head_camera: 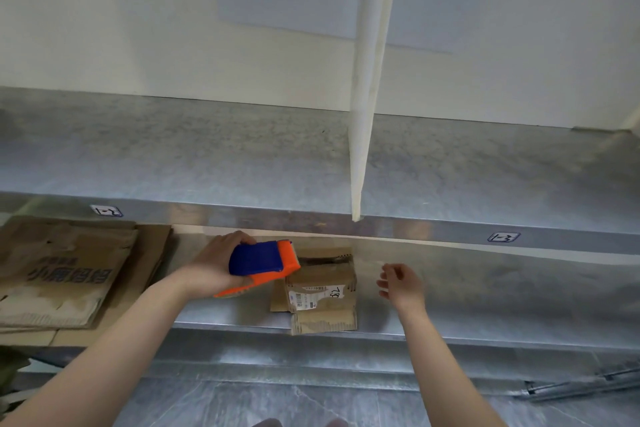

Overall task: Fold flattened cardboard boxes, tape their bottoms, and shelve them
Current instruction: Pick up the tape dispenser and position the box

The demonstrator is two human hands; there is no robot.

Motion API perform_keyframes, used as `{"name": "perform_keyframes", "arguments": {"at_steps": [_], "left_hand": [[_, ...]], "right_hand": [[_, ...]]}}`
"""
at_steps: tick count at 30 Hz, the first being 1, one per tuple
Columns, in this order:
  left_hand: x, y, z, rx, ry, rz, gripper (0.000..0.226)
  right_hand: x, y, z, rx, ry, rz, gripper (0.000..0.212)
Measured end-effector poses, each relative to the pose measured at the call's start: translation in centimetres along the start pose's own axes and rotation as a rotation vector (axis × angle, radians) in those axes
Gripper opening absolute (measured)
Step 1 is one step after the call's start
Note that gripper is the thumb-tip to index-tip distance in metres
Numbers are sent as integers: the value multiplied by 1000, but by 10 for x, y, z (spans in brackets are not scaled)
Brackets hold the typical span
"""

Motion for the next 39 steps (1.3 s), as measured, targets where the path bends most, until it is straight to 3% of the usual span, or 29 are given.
{"name": "perform_keyframes", "arguments": {"at_steps": [10,13,16,18,19,21,24,29,39], "left_hand": [[-1,-6,-6,-64,-143,63,58],[2,-10,-9,-88,-178,81,59],[-4,-12,-16,-141,-259,112,59],[-5,-13,-19,-175,-288,119,59],[-4,-14,-21,-186,-295,118,60],[-2,-15,-24,-201,-306,116,60],[-4,-13,-29,-228,-343,121,59],[-26,-5,-43,-301,-465,137,45],[-58,12,-43,-354,-559,181,58]], "right_hand": [[-31,-44,-9,322,-305,86,39],[-39,-48,-16,324,-380,63,43],[-33,-32,-10,135,-151,-225,70],[-10,-17,-15,-15,138,-200,64],[1,-12,-20,-4,265,-138,60],[23,-12,-30,189,404,-107,64],[34,-22,-39,400,515,-360,66],[24,-32,-41,424,527,-442,65],[24,-30,-43,429,482,-358,66]]}}
Point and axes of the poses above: each hand's wrist, its own z-axis towards the middle knuckle, its own y-axis out of the back of the hand, x = y × z, the point moved 4 cm from there along z, towards the middle knuckle, and after that the axes turned 11 degrees about -x, right-handed, at the moved point
